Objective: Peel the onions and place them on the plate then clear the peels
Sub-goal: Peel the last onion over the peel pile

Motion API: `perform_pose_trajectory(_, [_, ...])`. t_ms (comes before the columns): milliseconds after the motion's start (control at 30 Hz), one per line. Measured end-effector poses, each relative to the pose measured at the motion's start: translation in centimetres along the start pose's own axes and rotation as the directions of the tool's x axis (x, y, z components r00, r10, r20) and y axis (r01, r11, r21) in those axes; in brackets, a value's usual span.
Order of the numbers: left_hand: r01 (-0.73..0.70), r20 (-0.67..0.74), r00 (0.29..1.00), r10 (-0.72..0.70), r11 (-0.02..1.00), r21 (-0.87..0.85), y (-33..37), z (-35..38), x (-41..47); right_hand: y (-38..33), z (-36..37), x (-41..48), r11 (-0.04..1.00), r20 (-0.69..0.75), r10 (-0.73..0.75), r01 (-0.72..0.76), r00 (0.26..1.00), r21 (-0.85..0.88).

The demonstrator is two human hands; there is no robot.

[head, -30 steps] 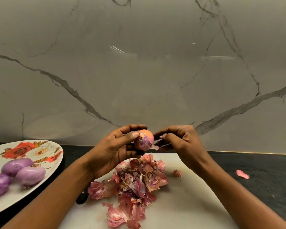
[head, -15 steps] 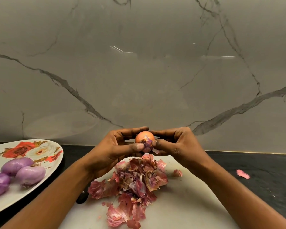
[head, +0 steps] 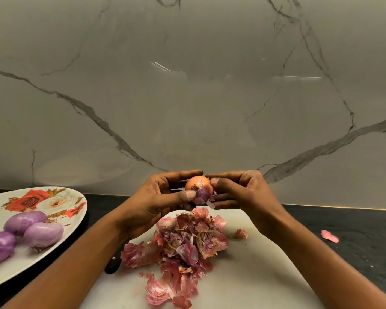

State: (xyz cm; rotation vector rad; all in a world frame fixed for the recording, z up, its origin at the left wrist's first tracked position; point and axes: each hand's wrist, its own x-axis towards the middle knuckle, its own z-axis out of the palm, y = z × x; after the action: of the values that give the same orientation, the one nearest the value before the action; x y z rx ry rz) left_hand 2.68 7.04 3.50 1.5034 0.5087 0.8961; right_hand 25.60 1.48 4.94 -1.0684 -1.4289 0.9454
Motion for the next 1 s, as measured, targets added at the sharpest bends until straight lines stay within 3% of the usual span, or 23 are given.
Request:
perform_pose_trajectory(600, [-0.018,0.002,1.000,0.018,0.999,0.044,-0.25,-0.02,-0.04,0.05,0.23,-0.23,0.996,0.045,-0.055,0.058,0.997,-0.065])
perform_pose_trajectory(833, [-0.021,0.024,0.999,0.021,1.000,-0.007,-0.15,-0.22,0.01,0.21,0.15,-0.07,0.988,-0.011,-0.109,0.107,0.994,-0.107])
perform_pose_trajectory(1000, [-0.023,0.022,1.000,0.022,0.999,0.032,-0.34,-0.40,0.07,0.00,0.10,-0.13,0.998,0.020,-0.055,0.055,0.998,-0.025])
